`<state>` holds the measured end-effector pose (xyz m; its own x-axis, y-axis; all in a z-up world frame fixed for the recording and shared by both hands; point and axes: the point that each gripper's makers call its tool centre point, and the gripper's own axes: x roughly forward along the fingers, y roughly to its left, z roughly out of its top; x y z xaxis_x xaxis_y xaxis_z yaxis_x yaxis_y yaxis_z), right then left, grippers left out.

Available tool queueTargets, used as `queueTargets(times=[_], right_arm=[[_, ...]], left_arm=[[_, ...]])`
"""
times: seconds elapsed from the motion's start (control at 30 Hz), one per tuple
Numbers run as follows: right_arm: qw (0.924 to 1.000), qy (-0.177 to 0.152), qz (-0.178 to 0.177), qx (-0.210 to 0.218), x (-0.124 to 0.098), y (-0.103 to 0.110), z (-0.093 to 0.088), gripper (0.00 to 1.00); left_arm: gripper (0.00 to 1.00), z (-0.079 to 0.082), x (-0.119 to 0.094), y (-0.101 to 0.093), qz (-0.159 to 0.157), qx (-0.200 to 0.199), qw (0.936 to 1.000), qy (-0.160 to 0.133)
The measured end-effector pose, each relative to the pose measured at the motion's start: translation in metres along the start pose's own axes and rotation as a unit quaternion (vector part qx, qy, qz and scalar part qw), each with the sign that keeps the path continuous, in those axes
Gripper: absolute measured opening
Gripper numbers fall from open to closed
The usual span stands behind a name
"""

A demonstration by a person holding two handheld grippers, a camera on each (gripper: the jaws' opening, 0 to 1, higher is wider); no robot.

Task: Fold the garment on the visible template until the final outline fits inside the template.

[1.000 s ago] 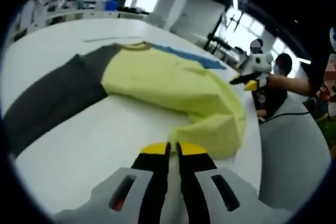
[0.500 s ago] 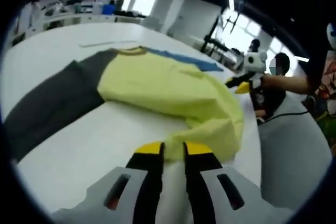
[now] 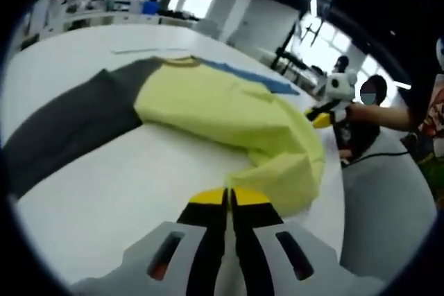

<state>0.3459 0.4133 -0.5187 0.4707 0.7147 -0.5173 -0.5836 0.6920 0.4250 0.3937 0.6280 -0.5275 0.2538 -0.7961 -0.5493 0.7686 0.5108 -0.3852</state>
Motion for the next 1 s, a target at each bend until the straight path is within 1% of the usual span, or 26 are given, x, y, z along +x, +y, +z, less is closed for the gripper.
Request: queueTargets(times=[0.03,0.1,0.17,0.23,0.27,0.33,0.4,0.43,0.5,0.53,0.7,0.8,0.9,0.93,1.0], right_arm=[[1.0000,-0.001,-0.003,-0.001,-0.001,-0.001,0.001,0.00],[1.0000,-0.004,-0.001,0.003,-0.003,0.001,0.005,0.00],[0.9999,-0.008,0.009,0.011,-0.006,0.005,0.009,0.00],[0.9995,-0.008,0.012,0.026,-0.010,0.007,0.015,0.00],[0.9990,-0.009,0.022,0.039,-0.011,0.012,0.018,0.00],[0.9982,-0.018,0.029,0.050,-0.013,0.015,0.028,0.00],[0.9968,-0.018,0.038,0.069,-0.012,0.020,0.037,0.00],[0.9967,-0.020,0.039,0.068,-0.012,0.020,0.039,0.00],[0.9945,-0.027,0.051,0.087,-0.008,0.027,0.055,0.00],[0.9940,-0.027,0.054,0.091,-0.006,0.028,0.060,0.00],[0.9923,-0.024,0.066,0.102,0.019,0.034,0.091,0.00],[0.9914,-0.020,0.065,0.111,0.036,0.033,0.105,0.00],[0.9884,-0.014,0.072,0.133,0.054,0.034,0.116,0.00],[0.9871,-0.005,0.070,0.144,0.063,0.032,0.119,0.00],[0.9868,0.002,0.064,0.149,0.074,0.028,0.122,0.00]], left_arm=[[0.00,0.000,-0.001,-0.001,-0.001,-0.002,1.0000,-0.001],[0.00,-0.001,-0.001,-0.002,0.000,-0.001,1.0000,0.000],[0.00,-0.002,-0.002,-0.002,0.001,0.000,1.0000,0.001],[0.00,-0.002,-0.003,-0.003,0.003,0.001,1.0000,0.003],[0.00,-0.001,-0.003,-0.003,0.004,0.003,1.0000,0.002],[0.00,-0.001,-0.003,-0.003,0.005,0.004,1.0000,0.003],[0.00,-0.001,-0.004,-0.003,0.007,0.005,1.0000,0.003],[0.00,-0.001,-0.004,-0.002,0.008,0.006,0.9999,0.003],[0.00,0.000,-0.004,-0.002,0.010,0.006,0.9999,0.003],[0.00,0.000,-0.005,-0.001,0.011,0.005,0.9999,0.002],[0.00,0.002,-0.004,0.002,0.017,0.007,0.9998,0.004],[0.00,0.003,-0.004,0.005,0.020,0.007,0.9998,0.004],[0.00,0.006,-0.004,0.007,0.024,0.006,0.9997,0.005],[0.00,0.006,-0.004,0.009,0.026,0.006,0.9996,0.006],[0.00,0.006,-0.002,0.012,0.029,0.004,0.9995,0.009]])
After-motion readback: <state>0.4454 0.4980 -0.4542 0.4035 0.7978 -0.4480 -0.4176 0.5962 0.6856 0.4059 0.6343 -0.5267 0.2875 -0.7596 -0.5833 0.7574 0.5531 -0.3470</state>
